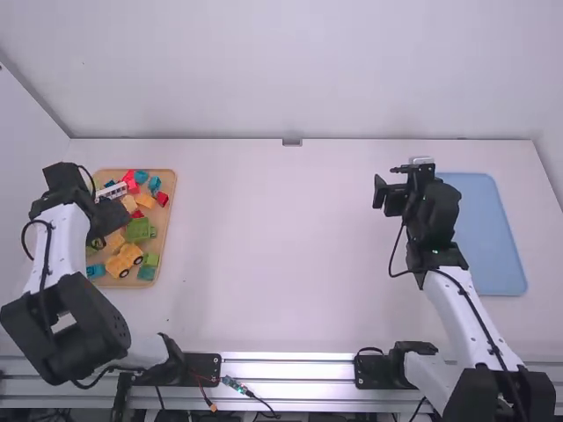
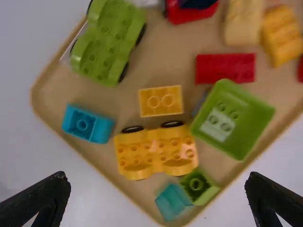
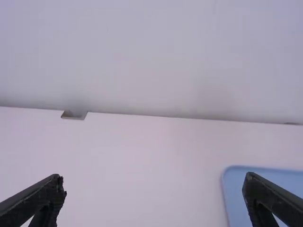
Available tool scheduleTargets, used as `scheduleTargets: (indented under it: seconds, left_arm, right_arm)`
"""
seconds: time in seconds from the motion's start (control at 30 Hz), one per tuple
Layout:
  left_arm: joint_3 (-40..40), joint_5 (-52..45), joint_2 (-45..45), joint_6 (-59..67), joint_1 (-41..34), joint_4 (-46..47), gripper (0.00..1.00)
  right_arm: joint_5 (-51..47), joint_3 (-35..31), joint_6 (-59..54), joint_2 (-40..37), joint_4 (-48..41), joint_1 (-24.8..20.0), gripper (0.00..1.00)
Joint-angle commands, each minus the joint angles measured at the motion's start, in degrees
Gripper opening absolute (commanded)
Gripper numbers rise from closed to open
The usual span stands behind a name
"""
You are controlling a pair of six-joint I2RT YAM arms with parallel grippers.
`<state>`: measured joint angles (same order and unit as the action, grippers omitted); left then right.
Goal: Assemble lego blocks to make yellow taxi
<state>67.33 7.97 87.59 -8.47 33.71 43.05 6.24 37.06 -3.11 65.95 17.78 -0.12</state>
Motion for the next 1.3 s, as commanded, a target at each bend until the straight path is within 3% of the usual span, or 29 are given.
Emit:
scheduleTargets:
  seconds: [0.0,0.27,0.83,1.07,1.27]
  left_arm:
    - [0.63,1.49,1.57,2.72,1.84,1.45,0.99]
    - [1.31,-5.02,1.57,9.22,7.76,0.66,0.99]
    - [4.15,-17.78,1.68,25.55,7.58,5.53,0.99]
    - [3.85,-14.58,1.7,32.53,8.35,6.12,0.99]
    - [3.1,-19.65,3.41,38.33,9.79,4.74,0.99]
  right_arm:
    - [-0.07,1.25,-0.44,0.2,1.3,0.07,0.99]
    - [-0.04,1.25,-1.84,0.2,2.72,0.04,0.99]
    - [-0.04,1.25,-4.87,0.2,1.63,0.0,0.99]
    - [-0.04,1.25,-4.85,0.2,1.37,0.09,0.99]
    - [0.13,1.25,-4.87,0.2,1.1,0.17,0.99]
